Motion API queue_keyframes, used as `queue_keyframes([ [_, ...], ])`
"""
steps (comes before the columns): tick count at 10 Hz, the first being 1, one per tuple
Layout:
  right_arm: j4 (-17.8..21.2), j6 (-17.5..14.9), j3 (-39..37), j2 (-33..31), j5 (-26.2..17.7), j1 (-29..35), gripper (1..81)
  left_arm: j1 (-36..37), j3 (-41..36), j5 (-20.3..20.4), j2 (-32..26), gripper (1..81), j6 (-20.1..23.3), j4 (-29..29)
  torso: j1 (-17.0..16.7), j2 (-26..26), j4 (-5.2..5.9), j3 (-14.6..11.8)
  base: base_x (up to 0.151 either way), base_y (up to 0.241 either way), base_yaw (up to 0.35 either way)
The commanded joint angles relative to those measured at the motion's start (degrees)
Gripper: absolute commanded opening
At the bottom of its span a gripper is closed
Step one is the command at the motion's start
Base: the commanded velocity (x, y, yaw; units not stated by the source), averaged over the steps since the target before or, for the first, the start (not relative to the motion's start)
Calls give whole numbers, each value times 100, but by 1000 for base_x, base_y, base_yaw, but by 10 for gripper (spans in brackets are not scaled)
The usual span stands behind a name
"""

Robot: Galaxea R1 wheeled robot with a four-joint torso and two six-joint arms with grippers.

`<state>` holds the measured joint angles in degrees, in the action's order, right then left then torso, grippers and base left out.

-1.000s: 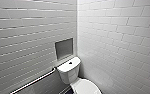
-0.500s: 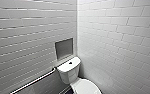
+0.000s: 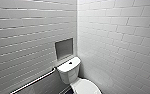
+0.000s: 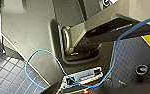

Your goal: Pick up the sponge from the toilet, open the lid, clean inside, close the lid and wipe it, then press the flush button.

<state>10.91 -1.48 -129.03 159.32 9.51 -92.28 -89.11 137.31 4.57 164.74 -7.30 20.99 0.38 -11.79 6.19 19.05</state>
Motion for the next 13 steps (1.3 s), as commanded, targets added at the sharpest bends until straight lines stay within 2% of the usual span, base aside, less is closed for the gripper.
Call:
queue_keyframes([
  [1, 34, -28, 159, -284, -247, 30, 10, 117, -108, -203, -29, 811, 36, -25, 0, 0, 0, 0, 0, 0, 0],
  [4, 60, -20, 142, -275, -239, 21, 10, 117, -108, -97, -38, 811, 36, -34, 0, 0, 0, 0, 0, 0, 0],
  [13, 87, -2, 63, -249, -186, -58, 10, 117, -108, -88, -29, 811, 36, -25, -11, 0, 0, -2, 93, 0, 0],
])
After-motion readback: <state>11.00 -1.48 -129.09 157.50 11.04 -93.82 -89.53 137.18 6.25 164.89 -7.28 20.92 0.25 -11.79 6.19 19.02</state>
